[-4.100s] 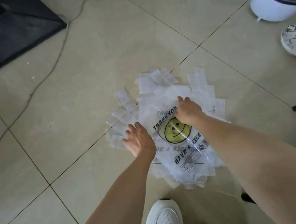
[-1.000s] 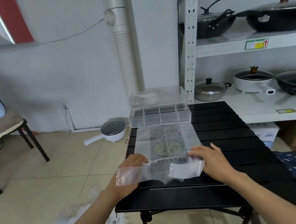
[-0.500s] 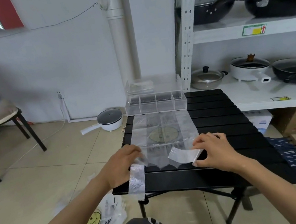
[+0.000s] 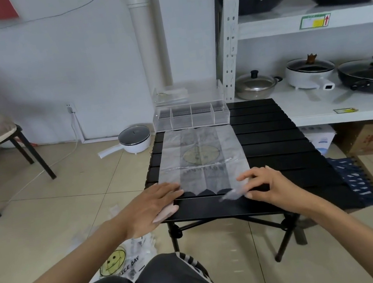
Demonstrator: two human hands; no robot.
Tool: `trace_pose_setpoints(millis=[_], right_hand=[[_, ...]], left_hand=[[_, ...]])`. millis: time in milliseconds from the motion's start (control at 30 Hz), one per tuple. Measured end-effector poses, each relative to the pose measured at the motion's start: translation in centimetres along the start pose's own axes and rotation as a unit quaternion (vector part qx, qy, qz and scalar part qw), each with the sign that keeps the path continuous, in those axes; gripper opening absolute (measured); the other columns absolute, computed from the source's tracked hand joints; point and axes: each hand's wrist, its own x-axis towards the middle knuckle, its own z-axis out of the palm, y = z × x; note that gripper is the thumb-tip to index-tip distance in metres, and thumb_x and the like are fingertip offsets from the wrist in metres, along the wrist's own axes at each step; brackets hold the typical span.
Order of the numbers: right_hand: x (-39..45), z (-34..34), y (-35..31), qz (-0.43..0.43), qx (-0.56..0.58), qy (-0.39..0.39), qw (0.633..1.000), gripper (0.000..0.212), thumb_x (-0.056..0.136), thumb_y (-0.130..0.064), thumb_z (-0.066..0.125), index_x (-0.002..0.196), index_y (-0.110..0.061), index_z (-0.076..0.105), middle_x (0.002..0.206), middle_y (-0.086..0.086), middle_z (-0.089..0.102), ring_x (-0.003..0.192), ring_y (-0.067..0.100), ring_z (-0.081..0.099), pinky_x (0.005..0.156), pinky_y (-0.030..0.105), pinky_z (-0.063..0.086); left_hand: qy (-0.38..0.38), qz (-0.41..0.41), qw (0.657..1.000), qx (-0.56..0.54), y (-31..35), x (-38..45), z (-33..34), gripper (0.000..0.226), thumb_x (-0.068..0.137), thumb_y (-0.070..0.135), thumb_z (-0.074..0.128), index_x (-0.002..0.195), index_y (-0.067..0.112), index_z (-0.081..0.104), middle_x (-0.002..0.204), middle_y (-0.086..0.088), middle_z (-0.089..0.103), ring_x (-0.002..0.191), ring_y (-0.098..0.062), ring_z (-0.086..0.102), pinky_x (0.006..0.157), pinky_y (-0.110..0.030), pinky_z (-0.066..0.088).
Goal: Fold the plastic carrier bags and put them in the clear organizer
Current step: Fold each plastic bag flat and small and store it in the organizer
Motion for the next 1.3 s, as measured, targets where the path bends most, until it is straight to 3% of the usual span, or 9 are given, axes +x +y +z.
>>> trace_pose_setpoints(millis=[233,367,533,667,833,933,1067,1200,1300], right_hand=[[-3.2,0.5,1.1,-0.018,-0.079,-0.036,0.996,0.045,0.088,-0.020,0.069,0.114,-0.056,0.063,0.144,-0.031,0.035,0.137,-0.012,0.025,0.120,0.040,-0.004],[-4.2,1.1,1.9,-0.018,-0.166,-0.036,0.985,0.074,0.088,-0.047,0.064,0.146,-0.056,0.020,0.156,-0.027,0.017,0.143,-0.010,0.008,0.122,0.042,-0.001],[-4.3,2.4,2.8,0.006,-0.317,0.014,0.948,0.104,0.081,-0.065,0.059,0.154,-0.033,-0.008,0.162,-0.013,0.001,0.148,0.003,-0.002,0.122,0.044,-0.003],[-3.9,3.1,2.9,-0.025,-0.338,0.044,0.940,0.105,0.075,-0.047,0.075,0.154,-0.028,0.008,0.156,-0.007,0.029,0.147,0.009,0.019,0.121,0.049,0.001],[-3.8,3.2,3.1,-0.049,-0.326,0.107,0.938,0.093,0.062,-0.011,0.083,0.145,-0.026,0.042,0.124,-0.008,0.050,0.119,0.009,0.050,0.118,0.056,0.014],[-3.8,3.3,3.0,-0.085,-0.315,0.141,0.935,0.070,0.068,-0.016,0.082,0.132,-0.026,0.057,0.113,-0.008,0.052,0.108,0.009,0.053,0.118,0.056,0.016],[-3.8,3.1,2.7,-0.119,-0.263,0.139,0.947,0.044,0.072,-0.022,0.077,0.113,-0.029,0.065,0.112,-0.012,0.054,0.106,0.003,0.054,0.117,0.053,0.020],[-3.8,2.7,2.6,-0.097,-0.208,0.127,0.965,0.059,0.066,0.005,0.067,0.113,-0.030,0.061,0.117,-0.018,0.053,0.115,-0.002,0.049,0.118,0.046,0.021],[-2.9,2.6,2.0,-0.090,-0.195,0.121,0.969,0.063,0.079,-0.030,0.074,0.135,-0.033,0.047,0.135,-0.020,0.047,0.128,-0.001,0.042,0.121,0.038,0.012]], left_hand=[[-0.066,-0.035,0.997,-0.001,0.1,-0.5,0.1,0.069,0.095,0.037,0.034,0.152,0.033,-0.005,0.160,0.012,-0.004,0.146,-0.006,-0.006,0.121,-0.032,-0.003],[-0.060,-0.068,0.996,-0.003,0.5,-0.6,-0.2,0.096,0.082,0.015,0.054,0.151,0.028,-0.012,0.157,0.010,-0.017,0.144,-0.006,-0.017,0.113,-0.020,-0.019],[-0.062,-0.147,0.986,-0.058,0.1,-0.8,0.2,0.104,0.079,0.034,0.062,0.150,0.024,-0.014,0.157,0.007,-0.016,0.143,-0.004,-0.018,0.119,-0.028,-0.009],[-0.023,-0.168,0.979,-0.112,0.4,-0.8,0.6,0.102,0.076,0.021,0.071,0.153,0.025,0.004,0.160,0.006,0.009,0.146,-0.007,0.000,0.115,-0.021,-0.005],[0.097,-0.088,0.988,-0.087,1.1,-0.8,0.9,0.083,0.066,0.049,0.068,0.140,0.027,0.038,0.124,0.009,0.053,0.117,-0.008,0.047,0.117,-0.028,0.016],[0.122,-0.069,0.986,-0.090,1.4,-0.6,1.1,0.077,0.066,0.031,0.068,0.138,0.026,0.040,0.121,0.006,0.050,0.110,-0.009,0.046,0.105,-0.033,0.037],[0.054,-0.090,0.986,-0.127,1.6,0.0,1.4,0.090,0.069,0.013,0.059,0.150,0.029,0.022,0.154,0.010,0.022,0.137,-0.004,0.024,0.108,-0.021,0.030],[0.067,-0.103,0.981,-0.151,1.2,0.4,1.0,0.057,0.091,0.032,0.050,0.146,0.030,0.034,0.147,0.009,0.039,0.131,-0.003,0.035,0.110,-0.029,0.034],[0.074,-0.115,0.975,-0.173,0.7,0.7,0.3,0.040,0.094,0.038,0.037,0.132,0.040,0.050,0.136,0.014,0.051,0.124,-0.001,0.044,0.105,-0.030,0.039]])
